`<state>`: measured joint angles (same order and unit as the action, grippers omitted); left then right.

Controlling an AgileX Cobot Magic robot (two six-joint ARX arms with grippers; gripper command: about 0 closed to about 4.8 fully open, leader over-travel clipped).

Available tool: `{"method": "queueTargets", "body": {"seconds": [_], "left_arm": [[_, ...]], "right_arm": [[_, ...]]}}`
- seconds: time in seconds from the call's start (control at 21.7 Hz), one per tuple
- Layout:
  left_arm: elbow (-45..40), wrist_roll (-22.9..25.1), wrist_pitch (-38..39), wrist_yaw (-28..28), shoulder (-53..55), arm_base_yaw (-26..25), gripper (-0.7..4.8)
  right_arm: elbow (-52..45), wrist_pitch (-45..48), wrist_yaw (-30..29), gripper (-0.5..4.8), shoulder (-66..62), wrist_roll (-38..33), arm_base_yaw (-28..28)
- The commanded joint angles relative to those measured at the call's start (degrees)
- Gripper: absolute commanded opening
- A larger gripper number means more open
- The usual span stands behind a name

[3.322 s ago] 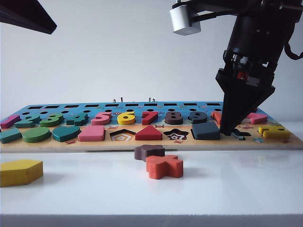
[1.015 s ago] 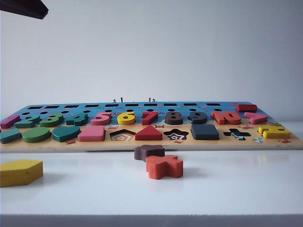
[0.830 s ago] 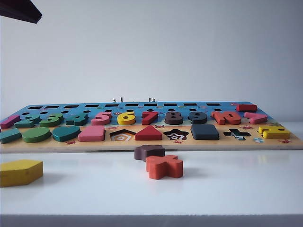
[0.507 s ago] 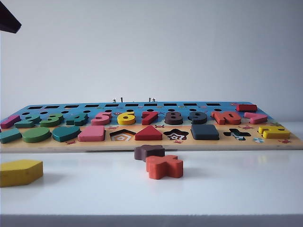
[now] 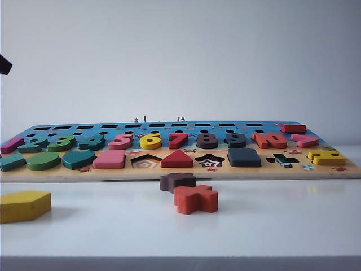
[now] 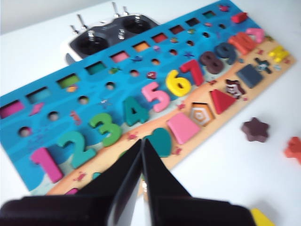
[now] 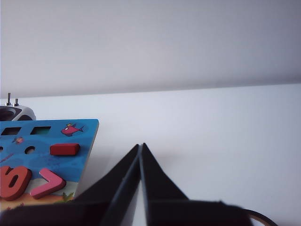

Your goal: Insert the cube into the slot.

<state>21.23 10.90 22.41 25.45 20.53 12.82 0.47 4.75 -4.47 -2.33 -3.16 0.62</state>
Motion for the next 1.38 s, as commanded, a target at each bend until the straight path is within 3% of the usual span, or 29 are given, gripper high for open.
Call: {"method": "queueTargets", "body": {"seconds": [0.05, 0.42, 0.83, 1.38], "left_arm": [[-2.69, 0.28, -3.28, -2.95, -2.58, -1.33, 0.17], [-10.29, 0.04, -4.90, -12.44, -10.47, -2.99, 0.17], [-18.01, 0.04, -4.87, -12.72, -19.71, -4.46, 0.17], [-18.75, 0.26, -4.94, -13.51, -20.48, -4.37, 0.17]], "right_arm": [[0.00, -2.89, 0.00, 0.00, 2.21, 0.20, -0.04], [0.00, -3.61, 0.02, 0.00, 2.16, 0.20, 0.04], [0.00, -3.61, 0.02, 0.00, 2.16, 0.22, 0.04], [0.00, -3.61, 0.02, 0.00, 2.16, 0.20, 0.04]]}}
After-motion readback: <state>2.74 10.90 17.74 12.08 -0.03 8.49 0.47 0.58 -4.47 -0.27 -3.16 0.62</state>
